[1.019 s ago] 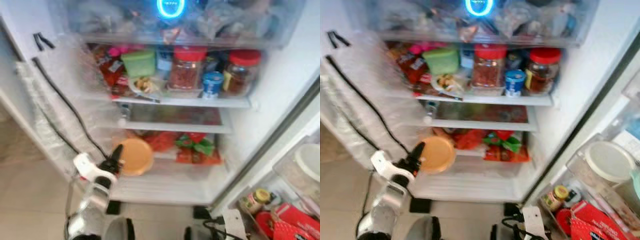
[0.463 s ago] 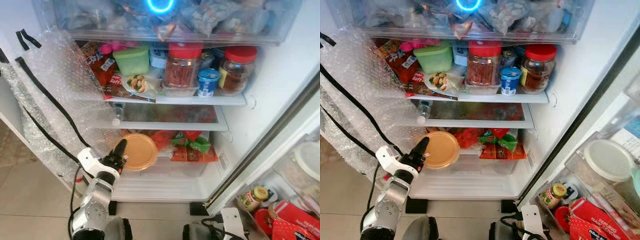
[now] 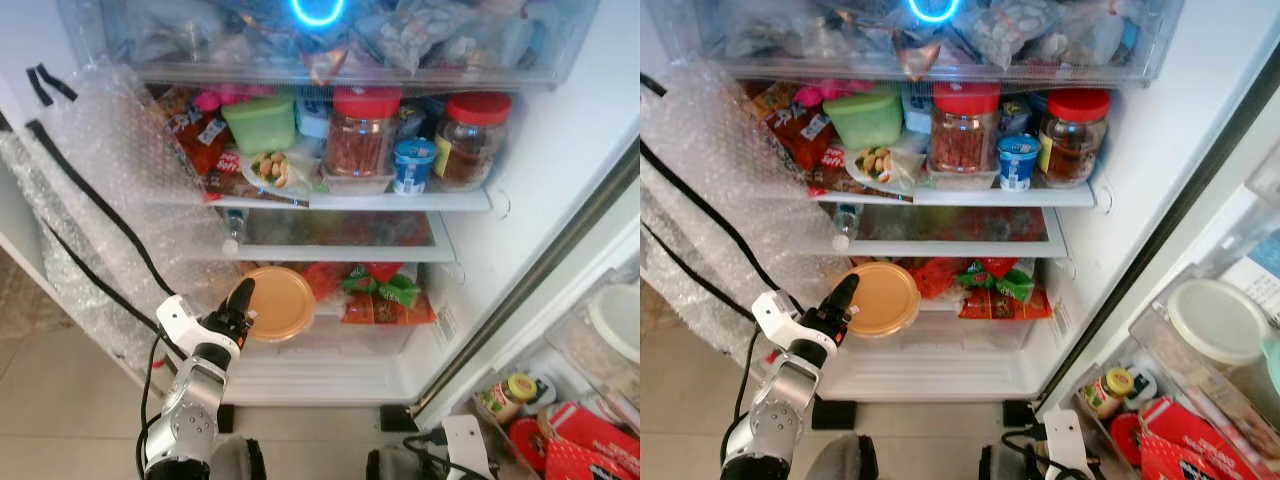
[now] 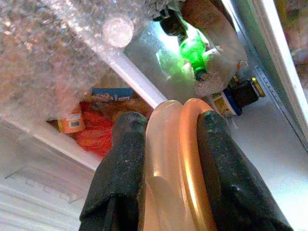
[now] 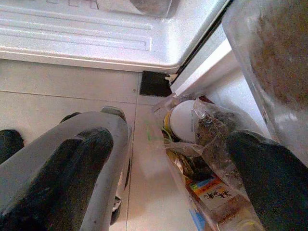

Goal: Restocking fridge

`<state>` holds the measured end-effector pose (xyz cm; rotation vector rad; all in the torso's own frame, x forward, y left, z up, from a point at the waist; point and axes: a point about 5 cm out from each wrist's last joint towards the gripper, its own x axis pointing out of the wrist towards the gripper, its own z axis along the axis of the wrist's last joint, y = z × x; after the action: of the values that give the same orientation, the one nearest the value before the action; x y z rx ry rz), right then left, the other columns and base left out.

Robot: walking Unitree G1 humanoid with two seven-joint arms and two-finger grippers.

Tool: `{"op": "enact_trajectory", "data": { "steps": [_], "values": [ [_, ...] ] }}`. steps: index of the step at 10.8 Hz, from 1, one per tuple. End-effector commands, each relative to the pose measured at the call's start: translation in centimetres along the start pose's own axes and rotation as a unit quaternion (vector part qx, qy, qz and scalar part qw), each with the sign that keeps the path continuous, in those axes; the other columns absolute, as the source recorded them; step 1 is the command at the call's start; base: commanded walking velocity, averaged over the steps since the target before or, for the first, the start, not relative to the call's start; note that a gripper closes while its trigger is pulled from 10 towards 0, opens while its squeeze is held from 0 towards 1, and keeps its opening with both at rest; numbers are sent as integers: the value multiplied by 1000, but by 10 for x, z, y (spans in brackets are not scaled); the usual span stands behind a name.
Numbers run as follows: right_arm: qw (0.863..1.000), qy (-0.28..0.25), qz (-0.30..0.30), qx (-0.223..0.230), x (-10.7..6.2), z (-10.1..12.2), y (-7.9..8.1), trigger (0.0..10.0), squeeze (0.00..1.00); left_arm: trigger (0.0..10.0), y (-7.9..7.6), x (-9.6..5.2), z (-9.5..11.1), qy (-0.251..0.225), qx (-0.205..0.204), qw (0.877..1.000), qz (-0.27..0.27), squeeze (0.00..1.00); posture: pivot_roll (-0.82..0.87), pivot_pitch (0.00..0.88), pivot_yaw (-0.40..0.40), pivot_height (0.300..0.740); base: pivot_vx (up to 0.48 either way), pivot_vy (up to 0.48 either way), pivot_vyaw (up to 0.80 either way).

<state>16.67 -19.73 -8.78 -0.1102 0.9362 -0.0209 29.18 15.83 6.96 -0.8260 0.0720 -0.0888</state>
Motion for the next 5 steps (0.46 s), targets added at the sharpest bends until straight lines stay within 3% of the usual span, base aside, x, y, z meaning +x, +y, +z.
{"op": "enact_trajectory", "data": {
  "steps": [1, 5],
  "values": [
    [996, 89, 16, -10, -11, -46, 7, 10000, 0, 10000, -3, 1, 0, 4, 3, 1000, -7, 0, -165, 102, 3, 635, 304, 0, 0],
    [996, 91, 13, -10, -11, -46, 6, 10000, 0, 10000, -3, 1, 0, 5, 4, 1000, -6, 0, -162, 102, 3, 635, 305, 0, 0]
  ]
}}
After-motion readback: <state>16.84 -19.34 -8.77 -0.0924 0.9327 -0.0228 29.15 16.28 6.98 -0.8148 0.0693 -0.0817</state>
